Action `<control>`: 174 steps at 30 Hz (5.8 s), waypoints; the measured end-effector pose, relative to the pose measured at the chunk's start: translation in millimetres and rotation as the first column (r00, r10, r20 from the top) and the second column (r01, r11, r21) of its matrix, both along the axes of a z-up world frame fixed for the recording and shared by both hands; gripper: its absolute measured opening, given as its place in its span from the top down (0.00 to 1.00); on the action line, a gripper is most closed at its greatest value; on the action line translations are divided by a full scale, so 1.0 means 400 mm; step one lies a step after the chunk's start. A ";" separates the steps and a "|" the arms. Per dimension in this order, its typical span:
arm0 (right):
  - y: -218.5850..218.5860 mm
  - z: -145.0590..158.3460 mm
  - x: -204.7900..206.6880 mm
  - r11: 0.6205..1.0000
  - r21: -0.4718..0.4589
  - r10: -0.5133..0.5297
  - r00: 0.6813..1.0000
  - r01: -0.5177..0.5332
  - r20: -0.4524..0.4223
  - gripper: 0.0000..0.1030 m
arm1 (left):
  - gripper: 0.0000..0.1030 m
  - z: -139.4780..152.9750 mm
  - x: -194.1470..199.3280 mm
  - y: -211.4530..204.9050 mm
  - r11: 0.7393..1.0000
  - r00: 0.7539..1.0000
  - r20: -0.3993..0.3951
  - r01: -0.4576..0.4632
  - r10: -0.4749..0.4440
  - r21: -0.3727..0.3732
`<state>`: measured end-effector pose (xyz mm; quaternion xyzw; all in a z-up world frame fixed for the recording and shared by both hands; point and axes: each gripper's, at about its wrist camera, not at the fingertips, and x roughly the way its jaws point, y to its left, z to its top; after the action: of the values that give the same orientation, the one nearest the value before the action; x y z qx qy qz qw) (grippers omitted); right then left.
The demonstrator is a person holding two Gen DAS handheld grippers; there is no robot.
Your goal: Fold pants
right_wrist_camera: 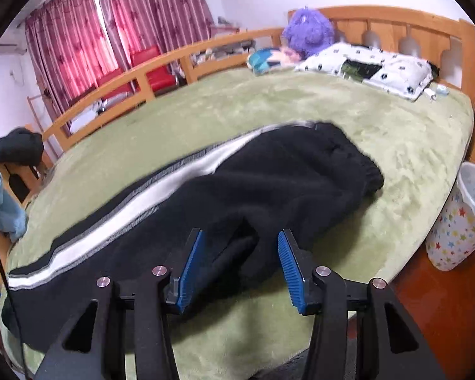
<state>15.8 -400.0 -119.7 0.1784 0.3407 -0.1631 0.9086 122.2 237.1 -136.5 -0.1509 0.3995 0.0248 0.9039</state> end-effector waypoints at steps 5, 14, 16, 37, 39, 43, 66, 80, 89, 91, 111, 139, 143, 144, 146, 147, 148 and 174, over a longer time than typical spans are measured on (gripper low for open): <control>0.031 0.000 0.030 0.995 0.017 0.094 0.996 -0.094 0.009 0.53 | 0.46 -0.033 0.104 0.055 1.000 1.000 -0.019 0.013 -0.013 -0.012; 0.071 -0.042 0.095 0.989 -0.007 0.147 0.984 -0.149 -0.097 0.49 | 0.68 -0.089 0.220 0.074 1.000 0.997 -0.069 -0.011 0.013 0.028; 0.074 -0.042 0.094 0.989 -0.007 0.144 0.985 -0.145 -0.094 0.49 | 0.71 -0.096 0.232 0.080 0.999 0.996 -0.088 -0.009 0.012 0.037; 0.102 -0.046 0.092 0.990 -0.038 0.132 0.983 -0.138 -0.124 0.49 | 0.80 -0.059 0.203 0.100 0.999 0.999 0.008 0.031 -0.031 -0.018; 0.105 -0.044 0.090 0.989 -0.041 0.134 0.983 -0.140 -0.124 0.49 | 0.80 0.000 0.176 0.132 0.998 0.996 0.093 0.020 -0.014 -0.064; 0.113 -0.048 0.090 0.987 -0.056 0.140 0.981 -0.148 -0.131 0.49 | 0.80 0.034 0.161 0.149 1.000 0.992 0.128 -0.012 0.015 -0.026; 0.109 -0.079 0.060 0.977 -0.026 0.209 0.971 -0.213 -0.114 0.45 | 0.35 0.004 -0.214 0.075 0.994 0.993 0.029 -0.110 0.110 -0.023; 0.101 -0.096 0.058 0.976 -0.019 0.211 0.967 -0.216 -0.145 0.45 | 0.50 -0.195 -0.230 0.102 0.926 0.967 -0.044 -0.253 0.251 -0.280; 0.109 -0.106 0.052 0.987 -0.003 0.156 0.976 -0.158 -0.154 0.44 | 0.48 -0.221 -0.145 0.160 0.853 0.931 -0.050 -0.351 0.361 -0.385; 0.114 -0.106 0.061 0.988 -0.009 0.151 0.977 -0.154 -0.153 0.43 | 0.72 -0.214 -0.130 0.176 0.838 0.929 -0.046 -0.352 0.368 -0.417; -0.017 -0.063 0.002 0.996 -0.038 0.073 0.985 -0.080 -0.155 0.37 | 0.45 -0.167 -0.160 0.081 0.918 0.955 -0.105 -0.297 0.278 -0.264; -0.446 -0.244 0.097 0.789 0.614 -0.045 0.998 0.012 0.038 0.55 | 0.39 -0.041 -0.059 -0.636 0.990 0.985 -0.109 0.139 -0.137 0.016; -0.463 -0.164 0.126 0.832 0.552 -0.012 0.992 -0.057 0.122 0.85 | 0.41 -0.085 -0.042 -0.656 0.984 0.978 -0.176 0.133 -0.111 0.115; -0.460 -0.130 0.134 0.853 0.515 0.012 0.990 -0.084 0.143 0.87 | 0.41 -0.099 -0.041 -0.650 0.987 0.971 -0.212 0.131 -0.109 0.093; -0.456 -0.014 0.151 0.898 0.403 0.094 0.970 -0.179 0.222 0.89 | 0.41 -0.099 -0.045 -0.641 0.992 0.971 -0.209 0.122 -0.116 0.013; -0.455 0.018 0.153 0.906 0.374 0.113 0.964 -0.200 0.240 0.89 | 0.41 -0.095 -0.052 -0.634 0.994 0.973 -0.200 0.112 -0.111 -0.009; -0.457 0.048 0.160 0.915 0.341 0.130 0.957 -0.217 0.259 0.89 | 0.41 -0.093 -0.055 -0.632 0.994 0.975 -0.194 0.108 -0.109 -0.016; -0.239 -0.151 0.134 0.972 0.051 0.234 0.959 -0.229 -0.160 0.68 | 0.39 -0.113 -0.048 -0.641 0.977 0.972 -0.188 0.169 -0.143 0.131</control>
<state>69.4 -495.4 -180.0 0.1379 0.4358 -0.0644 0.8871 102.8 -19.3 -181.6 -0.0496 0.4863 -0.0039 0.8724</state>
